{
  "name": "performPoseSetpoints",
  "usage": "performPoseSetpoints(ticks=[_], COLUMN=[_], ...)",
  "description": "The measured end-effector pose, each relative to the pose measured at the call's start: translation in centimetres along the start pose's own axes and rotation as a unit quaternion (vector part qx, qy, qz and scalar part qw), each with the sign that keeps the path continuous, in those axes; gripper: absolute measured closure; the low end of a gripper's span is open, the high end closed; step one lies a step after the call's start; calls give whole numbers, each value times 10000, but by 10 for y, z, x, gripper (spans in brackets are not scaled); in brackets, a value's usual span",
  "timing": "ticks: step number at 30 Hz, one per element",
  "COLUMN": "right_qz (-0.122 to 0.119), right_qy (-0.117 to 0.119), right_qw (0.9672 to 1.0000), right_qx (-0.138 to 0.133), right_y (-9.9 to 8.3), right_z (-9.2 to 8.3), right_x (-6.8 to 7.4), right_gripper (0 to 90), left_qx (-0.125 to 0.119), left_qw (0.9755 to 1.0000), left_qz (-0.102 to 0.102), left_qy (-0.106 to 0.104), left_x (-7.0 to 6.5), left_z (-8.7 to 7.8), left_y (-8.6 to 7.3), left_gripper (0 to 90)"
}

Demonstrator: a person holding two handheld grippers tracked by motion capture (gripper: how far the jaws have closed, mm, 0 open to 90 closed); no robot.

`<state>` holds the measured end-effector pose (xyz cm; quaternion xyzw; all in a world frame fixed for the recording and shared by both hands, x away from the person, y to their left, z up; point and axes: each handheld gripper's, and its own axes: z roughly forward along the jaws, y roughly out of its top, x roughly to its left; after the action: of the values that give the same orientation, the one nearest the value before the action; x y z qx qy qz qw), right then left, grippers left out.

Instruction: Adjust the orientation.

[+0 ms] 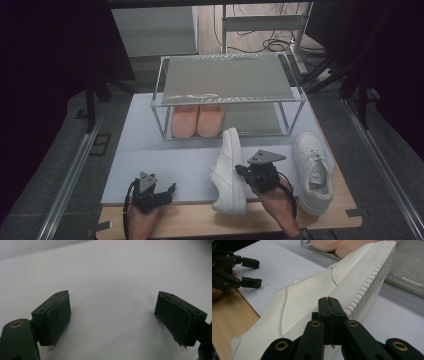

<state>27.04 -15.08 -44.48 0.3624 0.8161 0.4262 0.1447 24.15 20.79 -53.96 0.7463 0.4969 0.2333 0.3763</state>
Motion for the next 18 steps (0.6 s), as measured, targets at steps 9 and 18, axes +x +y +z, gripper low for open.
performPoseSetpoints(ticks=[9,18], right_qz=[76,152], right_qy=[-8,-127], right_qw=[10000,9998], right_qx=[-54,-36], right_y=[-8,-13], right_z=[-8,-17], right_x=[-7,-13], right_gripper=[897,898], left_qx=[-7,-5], left_qw=[10000,10000], left_qz=[-2,2], left_qy=[0,1], left_x=[0,0], left_z=[0,0], left_y=[0,0], left_gripper=[135,135])
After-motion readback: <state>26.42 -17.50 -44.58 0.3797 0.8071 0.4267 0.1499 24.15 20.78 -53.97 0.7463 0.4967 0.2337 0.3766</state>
